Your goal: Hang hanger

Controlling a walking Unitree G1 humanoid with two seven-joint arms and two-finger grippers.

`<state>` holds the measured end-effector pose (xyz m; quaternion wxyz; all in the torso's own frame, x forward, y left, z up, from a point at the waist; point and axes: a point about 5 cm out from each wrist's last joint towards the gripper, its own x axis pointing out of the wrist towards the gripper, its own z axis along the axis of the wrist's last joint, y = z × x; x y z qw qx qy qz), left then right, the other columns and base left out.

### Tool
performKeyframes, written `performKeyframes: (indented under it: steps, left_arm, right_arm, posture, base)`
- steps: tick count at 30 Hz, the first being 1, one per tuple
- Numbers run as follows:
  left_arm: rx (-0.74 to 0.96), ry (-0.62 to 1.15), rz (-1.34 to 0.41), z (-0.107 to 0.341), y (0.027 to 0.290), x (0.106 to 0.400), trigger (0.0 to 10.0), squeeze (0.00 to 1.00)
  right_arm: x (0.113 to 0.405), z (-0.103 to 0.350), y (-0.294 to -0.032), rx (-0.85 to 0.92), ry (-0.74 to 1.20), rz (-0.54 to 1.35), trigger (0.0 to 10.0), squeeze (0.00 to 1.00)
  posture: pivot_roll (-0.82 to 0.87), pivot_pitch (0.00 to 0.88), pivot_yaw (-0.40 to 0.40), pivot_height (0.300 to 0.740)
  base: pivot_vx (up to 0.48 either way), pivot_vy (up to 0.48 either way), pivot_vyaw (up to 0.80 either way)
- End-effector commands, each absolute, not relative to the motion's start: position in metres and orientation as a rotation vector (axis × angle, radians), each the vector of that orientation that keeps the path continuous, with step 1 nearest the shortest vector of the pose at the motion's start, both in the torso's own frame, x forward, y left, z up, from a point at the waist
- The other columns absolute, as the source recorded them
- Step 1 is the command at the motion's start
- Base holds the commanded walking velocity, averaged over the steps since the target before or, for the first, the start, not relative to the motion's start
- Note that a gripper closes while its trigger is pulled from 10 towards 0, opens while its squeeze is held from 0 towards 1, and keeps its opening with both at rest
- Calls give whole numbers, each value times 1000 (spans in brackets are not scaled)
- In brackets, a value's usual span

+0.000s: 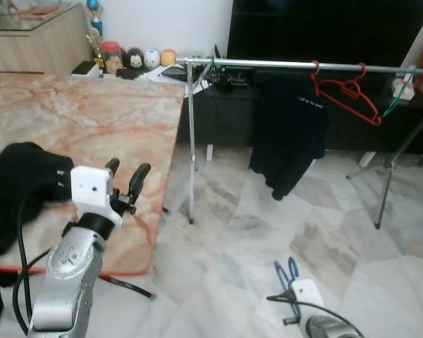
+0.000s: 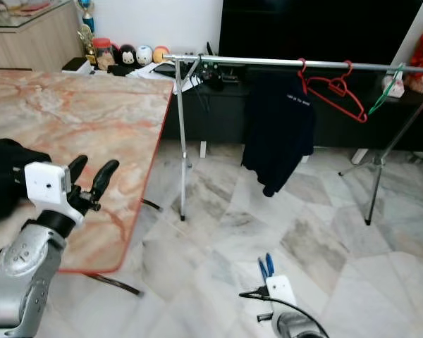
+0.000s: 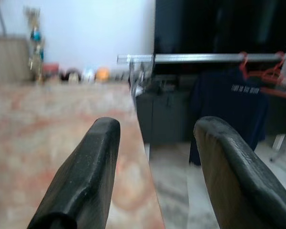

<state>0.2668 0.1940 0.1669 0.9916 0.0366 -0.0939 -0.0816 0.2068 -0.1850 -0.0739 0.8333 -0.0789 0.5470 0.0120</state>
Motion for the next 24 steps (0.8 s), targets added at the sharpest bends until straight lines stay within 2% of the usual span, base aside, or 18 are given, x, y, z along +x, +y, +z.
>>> performKeyframes:
  steps: [1, 14, 18, 21, 24]
  left_arm:
    - [76, -193, -174, 166, 191, 269, 10000, 0]
    - [48, -85, -151, 131, 196, 279, 10000, 0]
    - [7, -32, -125, 116, 198, 288, 10000, 0]
    - [-25, 77, -87, 91, 202, 300, 10000, 0]
    - [-127, 201, -29, 60, 204, 307, 10000, 0]
  right_arm:
    - [209, -73, -189, -173, 1150, 18, 10000, 0]
    - [207, -73, -189, -170, 1152, 12, 10000, 0]
    - [207, -73, -189, -168, 1153, 11, 10000, 0]
    - [207, -73, -189, -164, 1151, 7, 10000, 0]
    - [208, -73, -189, -159, 1149, 1, 10000, 0]
  posture:
    - [45, 0, -63, 740]
    - [30, 0, -63, 740]
    - [30, 0, -63, 740]
    - [30, 0, -67, 740]
    - [16, 0, -67, 740]
  base:
    - [0, -405, 0]
    - [0, -389, 0]
    - [0, 0, 0]
    - [0, 0, 0]
    - [0, 0, 0]
